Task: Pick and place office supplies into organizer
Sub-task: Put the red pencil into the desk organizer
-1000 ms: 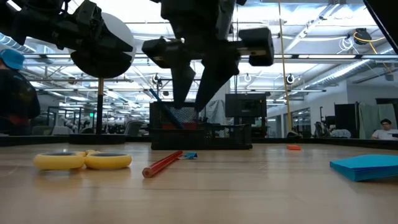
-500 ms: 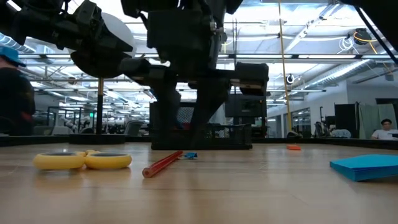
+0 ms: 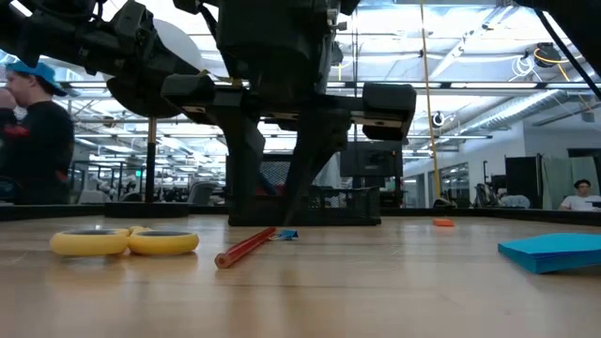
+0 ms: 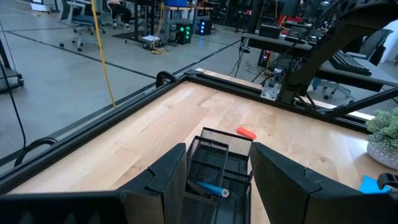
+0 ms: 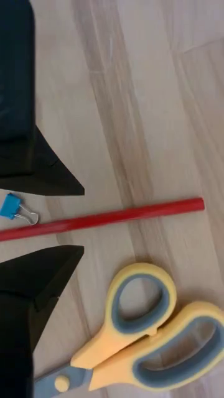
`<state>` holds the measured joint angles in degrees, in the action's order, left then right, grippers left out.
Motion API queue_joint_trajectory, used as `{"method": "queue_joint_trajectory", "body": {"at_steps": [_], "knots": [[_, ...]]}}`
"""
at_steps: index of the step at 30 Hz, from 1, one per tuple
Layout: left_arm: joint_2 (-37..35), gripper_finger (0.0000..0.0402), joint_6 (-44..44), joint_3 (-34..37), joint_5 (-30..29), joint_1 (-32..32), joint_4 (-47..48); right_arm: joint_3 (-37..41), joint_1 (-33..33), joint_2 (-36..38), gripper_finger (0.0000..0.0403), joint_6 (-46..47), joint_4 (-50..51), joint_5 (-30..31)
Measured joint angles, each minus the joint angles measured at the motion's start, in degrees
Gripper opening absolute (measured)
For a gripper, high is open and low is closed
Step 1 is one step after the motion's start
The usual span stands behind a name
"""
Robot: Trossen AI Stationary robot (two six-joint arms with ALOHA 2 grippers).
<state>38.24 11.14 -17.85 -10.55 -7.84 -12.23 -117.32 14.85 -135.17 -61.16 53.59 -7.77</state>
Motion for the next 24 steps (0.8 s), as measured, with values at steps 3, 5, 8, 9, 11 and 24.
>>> {"method": "queue_joint_trajectory", "body": {"at_steps": [3,5,8,9,11,24], "knots": [[0.0,0.0175,0.1,0.0,0.0,0.0,0.0,0.0,0.0,0.0,0.013,0.4,-0.5,0.0],[0.0,0.0175,0.7,0.0,0.0,0.0,0.0,0.0,-0.2,0.0,0.013,1.4,-0.9,0.0],[0.0,0.0175,1.8,0.0,0.4,0.0,0.0,0.0,-0.6,0.0,0.013,3.1,-1.9,0.0],[0.0,0.0175,2.1,0.0,0.4,0.0,0.0,0.0,-0.7,0.0,0.013,3.3,-2.3,0.0],[0.0,0.0175,2.5,0.0,0.4,0.0,0.0,0.0,-0.8,0.0,0.013,2.6,-2.3,0.1],[0.0,0.0175,3.0,0.0,0.5,0.0,0.0,0.5,-0.9,0.0,0.013,2.0,-2.5,-4.5]]}}
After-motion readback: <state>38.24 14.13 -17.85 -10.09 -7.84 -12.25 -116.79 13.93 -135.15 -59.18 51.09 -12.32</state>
